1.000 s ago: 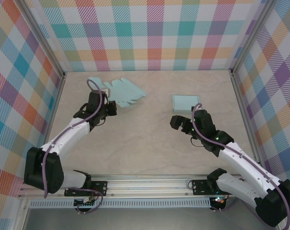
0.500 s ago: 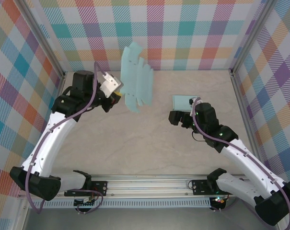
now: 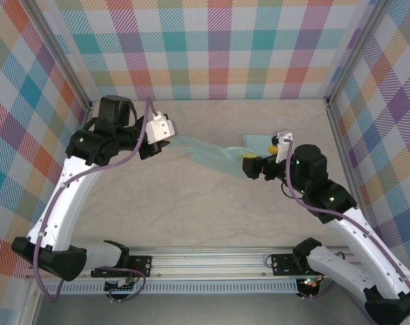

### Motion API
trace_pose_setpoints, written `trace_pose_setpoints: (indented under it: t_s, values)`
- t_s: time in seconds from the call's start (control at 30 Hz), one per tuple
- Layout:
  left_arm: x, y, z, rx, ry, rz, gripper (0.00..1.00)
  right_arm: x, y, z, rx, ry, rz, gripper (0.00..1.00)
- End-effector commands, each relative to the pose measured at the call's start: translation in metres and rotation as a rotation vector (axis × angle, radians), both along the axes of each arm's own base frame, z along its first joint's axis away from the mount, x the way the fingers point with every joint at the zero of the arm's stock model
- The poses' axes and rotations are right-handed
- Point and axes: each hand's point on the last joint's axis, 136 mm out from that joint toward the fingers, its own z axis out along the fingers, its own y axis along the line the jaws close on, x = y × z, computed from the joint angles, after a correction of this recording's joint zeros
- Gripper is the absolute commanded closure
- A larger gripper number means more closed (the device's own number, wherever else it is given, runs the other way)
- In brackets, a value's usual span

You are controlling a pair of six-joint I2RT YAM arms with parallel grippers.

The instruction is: Fold the paper box

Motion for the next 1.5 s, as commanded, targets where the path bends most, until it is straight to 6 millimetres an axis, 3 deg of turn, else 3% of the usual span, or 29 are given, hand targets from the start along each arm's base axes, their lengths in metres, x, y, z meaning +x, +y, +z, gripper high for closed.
trace_pose_setpoints:
  t_s: [0.0, 0.13, 0.3, 0.4, 0.67, 0.73, 0.8, 0.97, 1.03, 1.1, 1.23, 1.47]
  values:
    - [0.002, 0.0, -0.004, 0.055, -0.013, -0.034, 1.0, -0.001, -0.013, 0.02, -0.046, -0.097, -0.037, 0.0]
    - [-0.006, -0.006, 0.0, 0.023, -0.008, -0.078, 1.0, 0.001, -0.001, 0.019, -0.024, -0.1, 0.015, 0.0]
    - [-0.012, -0.011, 0.001, -0.015, 0.02, -0.098, 1.0, 0.006, 0.026, -0.006, -0.018, -0.033, 0.13, 0.05]
    - [-0.011, -0.01, -0.003, -0.01, 0.038, -0.089, 1.0, 0.005, 0.037, -0.019, -0.004, -0.026, 0.187, 0.12]
    - [-0.005, -0.013, -0.008, -0.017, 0.088, -0.071, 1.0, -0.008, 0.055, -0.021, 0.047, -0.049, 0.316, 0.69]
    - [-0.004, -0.014, -0.009, -0.02, 0.102, -0.068, 1.0, -0.008, 0.054, -0.02, 0.048, -0.047, 0.314, 0.88]
    - [0.002, -0.012, -0.012, -0.006, 0.112, -0.041, 1.0, -0.008, 0.053, -0.022, 0.041, -0.035, 0.307, 1.0]
    - [0.021, 0.001, -0.018, 0.055, 0.125, 0.077, 0.98, -0.001, 0.047, -0.03, 0.031, 0.041, 0.243, 1.0]
    - [0.021, 0.003, -0.019, 0.07, 0.139, 0.084, 0.86, -0.001, 0.049, -0.034, 0.029, 0.083, 0.247, 1.0]
    - [0.021, 0.003, -0.021, 0.078, 0.146, 0.076, 0.63, -0.001, 0.054, -0.04, 0.029, 0.12, 0.265, 1.0]
    - [0.018, -0.004, -0.024, 0.077, 0.133, 0.007, 0.42, 0.0, 0.066, -0.056, 0.004, 0.158, 0.331, 1.0]
    - [0.037, -0.017, -0.031, 0.074, 0.036, -0.078, 0.32, 0.005, 0.079, -0.065, -0.07, 0.126, 0.428, 1.0]
